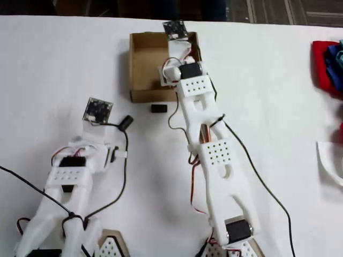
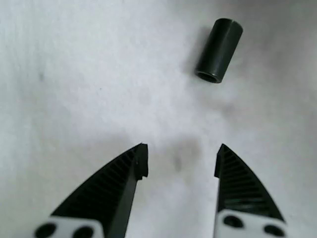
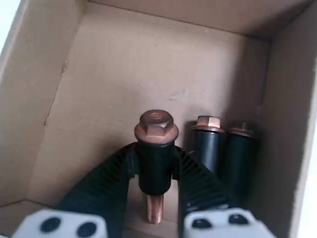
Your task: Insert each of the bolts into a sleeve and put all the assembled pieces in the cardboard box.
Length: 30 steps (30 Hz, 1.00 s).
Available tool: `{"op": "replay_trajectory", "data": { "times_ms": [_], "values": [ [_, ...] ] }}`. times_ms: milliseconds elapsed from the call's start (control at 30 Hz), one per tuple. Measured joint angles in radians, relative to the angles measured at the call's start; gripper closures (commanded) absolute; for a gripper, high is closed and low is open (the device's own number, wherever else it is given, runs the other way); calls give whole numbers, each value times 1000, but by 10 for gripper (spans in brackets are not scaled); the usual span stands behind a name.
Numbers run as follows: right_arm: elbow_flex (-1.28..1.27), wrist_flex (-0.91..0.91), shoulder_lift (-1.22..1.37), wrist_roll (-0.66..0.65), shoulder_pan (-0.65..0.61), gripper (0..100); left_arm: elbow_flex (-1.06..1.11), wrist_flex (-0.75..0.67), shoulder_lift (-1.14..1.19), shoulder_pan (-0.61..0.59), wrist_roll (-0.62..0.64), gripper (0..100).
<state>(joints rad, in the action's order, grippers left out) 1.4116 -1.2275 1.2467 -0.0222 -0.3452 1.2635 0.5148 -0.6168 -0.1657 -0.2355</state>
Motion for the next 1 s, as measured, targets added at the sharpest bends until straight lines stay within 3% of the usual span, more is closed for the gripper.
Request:
{"op": "replay_trajectory", "data": {
  "times_ms": [267, 567, 833, 1000],
  "values": [
    [-14, -18, 15, 0, 5, 834, 0, 0, 0, 0, 0, 770],
    [20, -68, 14, 0, 21, 861, 0, 0, 0, 0, 0, 770],
    [206, -374, -115, -9, 49, 861, 0, 0, 0, -2, 0, 770],
    [155, -514, -198, -196, 121, 861, 0, 0, 0, 0, 0, 770]
  ]
}}
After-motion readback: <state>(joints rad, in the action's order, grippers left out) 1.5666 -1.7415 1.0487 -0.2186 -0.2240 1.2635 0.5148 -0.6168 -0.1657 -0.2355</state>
